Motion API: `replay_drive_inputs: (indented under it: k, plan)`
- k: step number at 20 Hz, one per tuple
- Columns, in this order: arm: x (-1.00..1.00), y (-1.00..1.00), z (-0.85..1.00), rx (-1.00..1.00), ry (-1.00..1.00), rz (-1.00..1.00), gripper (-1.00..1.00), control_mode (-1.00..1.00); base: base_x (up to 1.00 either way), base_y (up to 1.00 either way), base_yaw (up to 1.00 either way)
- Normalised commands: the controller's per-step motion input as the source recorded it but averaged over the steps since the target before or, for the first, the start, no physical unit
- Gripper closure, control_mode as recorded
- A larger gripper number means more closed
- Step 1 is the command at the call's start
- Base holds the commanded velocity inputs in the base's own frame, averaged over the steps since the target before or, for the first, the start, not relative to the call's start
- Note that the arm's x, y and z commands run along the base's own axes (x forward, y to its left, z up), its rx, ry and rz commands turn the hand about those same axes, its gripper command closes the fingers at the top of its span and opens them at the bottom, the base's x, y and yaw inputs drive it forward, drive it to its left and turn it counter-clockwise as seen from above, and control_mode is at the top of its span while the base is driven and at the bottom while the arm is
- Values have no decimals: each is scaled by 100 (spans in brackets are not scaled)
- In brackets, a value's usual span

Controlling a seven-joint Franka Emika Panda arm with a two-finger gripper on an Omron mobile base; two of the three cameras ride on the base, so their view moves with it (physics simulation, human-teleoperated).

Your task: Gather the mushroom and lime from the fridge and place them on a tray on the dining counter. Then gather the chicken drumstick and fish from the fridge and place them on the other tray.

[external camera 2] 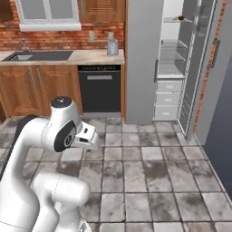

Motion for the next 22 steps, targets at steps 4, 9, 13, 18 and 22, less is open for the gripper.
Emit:
replay_drive_inputs:
  k: [4,9,13,18,22]
  plan:
    - [0,0,0,0,0,0,-100,100,100,-4,-1]
    - [0,0,0,0,0,0,-100,100,100,-2,1]
    - [0,0,0,0,0,0,-100,100,100,-11,5]
    - [0,0,0,0,0,0,-100,100,100,-38,5]
    - [0,0,0,0,0,0,-100,100,100,-62,7]
